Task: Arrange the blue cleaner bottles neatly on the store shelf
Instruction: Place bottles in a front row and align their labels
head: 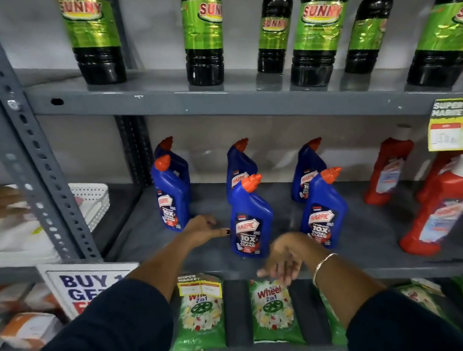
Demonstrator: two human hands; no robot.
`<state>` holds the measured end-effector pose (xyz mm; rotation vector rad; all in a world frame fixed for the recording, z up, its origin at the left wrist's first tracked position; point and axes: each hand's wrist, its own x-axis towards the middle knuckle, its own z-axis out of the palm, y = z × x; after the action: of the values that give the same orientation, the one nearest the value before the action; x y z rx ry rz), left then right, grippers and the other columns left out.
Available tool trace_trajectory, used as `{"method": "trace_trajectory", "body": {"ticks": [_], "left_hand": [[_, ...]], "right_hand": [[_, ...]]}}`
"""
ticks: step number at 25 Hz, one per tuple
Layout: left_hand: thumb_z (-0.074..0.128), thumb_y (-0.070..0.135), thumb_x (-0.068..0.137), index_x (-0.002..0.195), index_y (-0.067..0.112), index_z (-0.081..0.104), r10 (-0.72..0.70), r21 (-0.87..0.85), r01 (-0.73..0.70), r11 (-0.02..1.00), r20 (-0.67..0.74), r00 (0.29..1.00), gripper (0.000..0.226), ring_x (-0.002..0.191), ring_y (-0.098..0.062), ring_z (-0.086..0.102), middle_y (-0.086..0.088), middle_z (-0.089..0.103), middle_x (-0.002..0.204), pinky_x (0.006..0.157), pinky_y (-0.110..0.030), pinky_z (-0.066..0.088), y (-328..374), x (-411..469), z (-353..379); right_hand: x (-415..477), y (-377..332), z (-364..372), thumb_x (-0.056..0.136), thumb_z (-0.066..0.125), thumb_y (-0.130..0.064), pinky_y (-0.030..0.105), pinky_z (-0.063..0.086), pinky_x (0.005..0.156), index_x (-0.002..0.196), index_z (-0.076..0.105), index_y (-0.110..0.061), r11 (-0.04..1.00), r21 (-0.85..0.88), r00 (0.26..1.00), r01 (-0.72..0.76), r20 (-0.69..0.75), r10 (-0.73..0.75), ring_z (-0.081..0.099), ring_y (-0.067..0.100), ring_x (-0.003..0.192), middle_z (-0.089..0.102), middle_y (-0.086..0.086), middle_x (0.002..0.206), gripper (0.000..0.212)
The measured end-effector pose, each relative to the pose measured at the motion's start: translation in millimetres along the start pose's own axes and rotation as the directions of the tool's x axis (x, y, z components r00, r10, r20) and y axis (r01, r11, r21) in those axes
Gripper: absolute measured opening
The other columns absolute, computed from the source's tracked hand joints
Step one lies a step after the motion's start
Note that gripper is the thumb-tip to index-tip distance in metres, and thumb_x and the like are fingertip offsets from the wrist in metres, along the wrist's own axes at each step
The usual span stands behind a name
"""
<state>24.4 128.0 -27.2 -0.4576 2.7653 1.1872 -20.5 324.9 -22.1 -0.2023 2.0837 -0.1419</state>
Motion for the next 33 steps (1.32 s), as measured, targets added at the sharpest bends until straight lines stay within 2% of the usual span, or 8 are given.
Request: {"method": "trace_trajectory", "body": {"ticks": [2,4,8,11,13,17,22,33], "left_hand": [[0.063,0.041,0.08,0.076,0.008,0.059,-0.118,-0.065,0.11,0.992,-0.148,0.982,0.033,0.081,-0.028,0.061,-0.007,0.06,0.076,0.064,-0.027,0.043,-18,-3,-19],[0.058,0.035,0.085,0.074,0.006,0.06,-0.229,-0.161,0.191,0.968,-0.258,0.939,0.032,0.076,-0.027,0.06,-0.003,0.063,0.058,0.055,-0.028,0.044,-32,-6,-43],[0.065,0.025,0.08,0.114,-0.007,0.058,-0.251,-0.255,0.152,0.955,-0.419,0.873,0.047,0.112,-0.035,0.058,-0.025,0.063,0.117,0.092,-0.04,0.045,-65,18,-86],[0.081,0.031,0.06,0.126,0.003,0.048,-0.109,-0.369,-0.02,0.929,-0.325,0.939,0.079,0.115,-0.03,0.056,-0.017,0.059,0.127,0.101,-0.043,0.044,-92,51,-107],[0.081,0.017,0.063,0.12,0.005,0.05,0.033,-0.425,-0.124,0.897,-0.214,0.976,0.066,0.111,-0.025,0.058,-0.011,0.061,0.121,0.097,-0.039,0.048,-96,57,-113],[0.078,0.017,0.068,0.09,0.02,0.061,0.154,-0.401,-0.214,0.891,-0.176,0.972,0.027,0.091,-0.02,0.063,-0.008,0.068,0.098,0.077,-0.023,0.055,-93,53,-120],[0.082,0.039,0.057,0.102,0.013,0.065,0.074,-0.198,-0.109,0.974,-0.179,0.981,0.054,0.094,-0.025,0.067,-0.008,0.072,0.103,0.087,-0.04,0.055,-93,25,-121],[0.079,0.023,0.065,0.11,0.009,0.06,0.071,-0.183,-0.092,0.979,-0.121,0.99,0.051,0.095,-0.027,0.067,-0.013,0.07,0.108,0.09,-0.046,0.053,-91,-36,-109]], "right_hand": [[1,-29,4,0.09,0.05,-0.04,0.022,0.048,0.06,0.089,0.057,-0.008,0.998,-0.065,0.998,0.021,0.058,-0.018,0.055,0.013,0.066,0.063,0.009,0.1,0.033],[5,-67,9,0.091,0.049,-0.035,0.023,0.049,0.057,0.104,0.057,-0.001,0.985,0.025,0.984,0.173,-0.042,-0.172,0.053,0.013,0.064,0.058,0.016,0.116,0.038],[17,-141,7,0.084,0.063,-0.026,0.037,0.048,0.084,0.119,0.051,-0.001,0.863,0.159,0.778,0.48,-0.531,-0.335,0.06,0.025,0.089,0.059,0.019,0.118,0.045],[42,-179,0,0.074,0.074,-0.015,0.04,0.04,0.103,0.125,0.043,-0.002,0.738,0.268,0.658,0.62,-0.69,-0.303,0.052,0.033,0.121,0.053,0.019,0.132,0.061],[65,-192,-1,0.066,0.079,-0.009,0.052,0.042,0.102,0.116,0.051,-0.004,0.678,0.306,0.619,0.668,-0.734,-0.279,0.055,0.037,0.119,0.058,0.023,0.127,0.057],[68,-201,3,0.07,0.076,-0.01,0.053,0.044,0.1,0.098,0.058,-0.013,0.604,0.406,0.619,0.686,-0.761,-0.192,0.059,0.036,0.112,0.062,0.023,0.121,0.033],[43,-195,26,0.074,0.073,-0.016,0.039,0.05,0.086,0.112,0.056,0.003,0.644,0.375,0.6,0.666,-0.783,-0.164,0.062,0.033,0.101,0.066,0.022,0.113,0.046],[16,-172,63,0.077,0.071,-0.01,0.04,0.049,0.092,0.117,0.054,0.001,0.625,0.413,0.658,0.662,-0.72,-0.22,0.06,0.034,0.112,0.063,0.021,0.121,0.045]]}}
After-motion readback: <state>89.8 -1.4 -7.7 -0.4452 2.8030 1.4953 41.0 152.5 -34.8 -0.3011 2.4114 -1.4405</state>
